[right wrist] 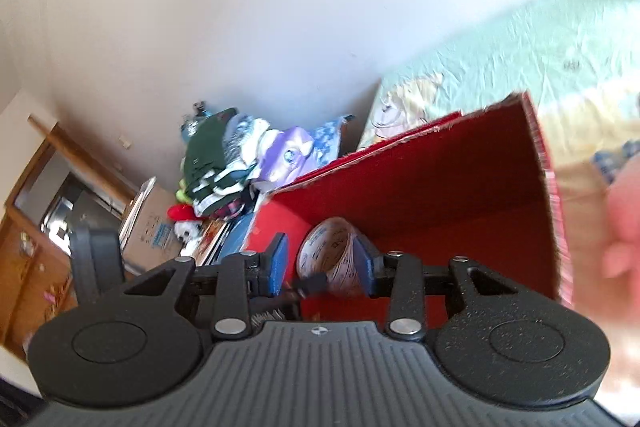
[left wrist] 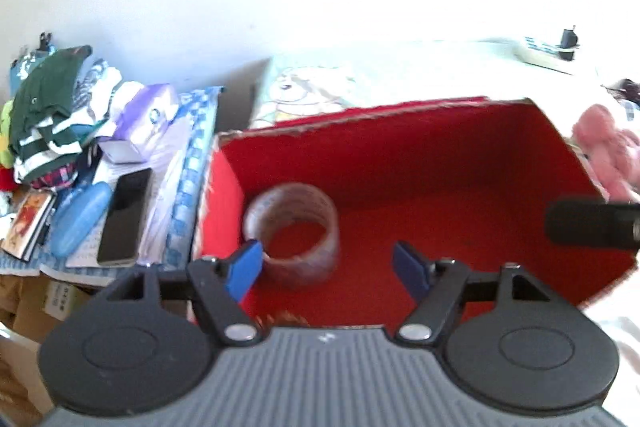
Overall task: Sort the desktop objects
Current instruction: 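Grasp the beige sandal tied with red scarf using the right gripper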
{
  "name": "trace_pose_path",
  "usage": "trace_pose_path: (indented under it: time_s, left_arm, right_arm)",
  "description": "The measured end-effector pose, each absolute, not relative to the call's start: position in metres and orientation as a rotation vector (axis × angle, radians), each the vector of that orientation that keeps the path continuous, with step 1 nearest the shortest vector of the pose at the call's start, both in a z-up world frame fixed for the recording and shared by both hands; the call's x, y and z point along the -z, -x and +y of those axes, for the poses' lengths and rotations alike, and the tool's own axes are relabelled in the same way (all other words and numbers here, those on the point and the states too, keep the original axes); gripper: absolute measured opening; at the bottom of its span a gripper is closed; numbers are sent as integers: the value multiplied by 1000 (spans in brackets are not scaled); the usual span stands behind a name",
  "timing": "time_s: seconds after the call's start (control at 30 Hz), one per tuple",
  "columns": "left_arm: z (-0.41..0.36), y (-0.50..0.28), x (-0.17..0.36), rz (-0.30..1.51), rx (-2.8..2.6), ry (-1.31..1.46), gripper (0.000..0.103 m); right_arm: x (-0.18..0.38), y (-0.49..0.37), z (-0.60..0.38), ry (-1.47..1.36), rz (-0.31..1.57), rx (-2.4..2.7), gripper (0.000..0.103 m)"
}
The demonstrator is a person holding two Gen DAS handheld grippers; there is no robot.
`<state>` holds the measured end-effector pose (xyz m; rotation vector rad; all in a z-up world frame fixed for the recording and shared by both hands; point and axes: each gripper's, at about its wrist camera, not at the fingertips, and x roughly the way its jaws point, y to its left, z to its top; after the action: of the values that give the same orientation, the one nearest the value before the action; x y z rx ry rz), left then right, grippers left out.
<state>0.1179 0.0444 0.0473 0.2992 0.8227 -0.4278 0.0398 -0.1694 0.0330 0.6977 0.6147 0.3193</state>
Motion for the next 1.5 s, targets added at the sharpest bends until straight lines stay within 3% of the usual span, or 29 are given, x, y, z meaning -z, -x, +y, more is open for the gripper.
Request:
trace_pose_path:
  time_s: [0.1, 0.47, 0.73, 0.87, 0.93, 0.97, 1.07, 1.5]
  left_arm:
    - [54, -105, -41, 856, 453, -276, 65]
    - [82, -36, -54, 827, 423, -194, 59]
    - [75, -9, -16, 1035, 491, -114, 58]
    - [68, 6, -1, 1093, 532, -104, 58]
    - [61, 12, 4, 1101, 529, -131, 58]
    - [57, 14, 6, 1110, 530, -133, 57]
    - [44, 19, 10, 1112, 556, -142, 57]
    - [-34, 23, 39, 1160, 721, -279, 59]
  right_arm:
    - [-39, -11, -170, -657, 619, -378, 40]
    - [15, 38, -168, -639, 842, -411, 45]
    - [58, 26, -151, -630, 1029, -454, 48]
    - [76, 26, -152, -700, 1079, -484, 58]
    - [82, 23, -148, -730, 1094, -526, 48]
    - [83, 23, -148, -729, 1096, -520, 36]
    - [89, 22, -160, -815, 1114, -513, 28]
    - [77, 66, -203, -831, 1029, -360, 25]
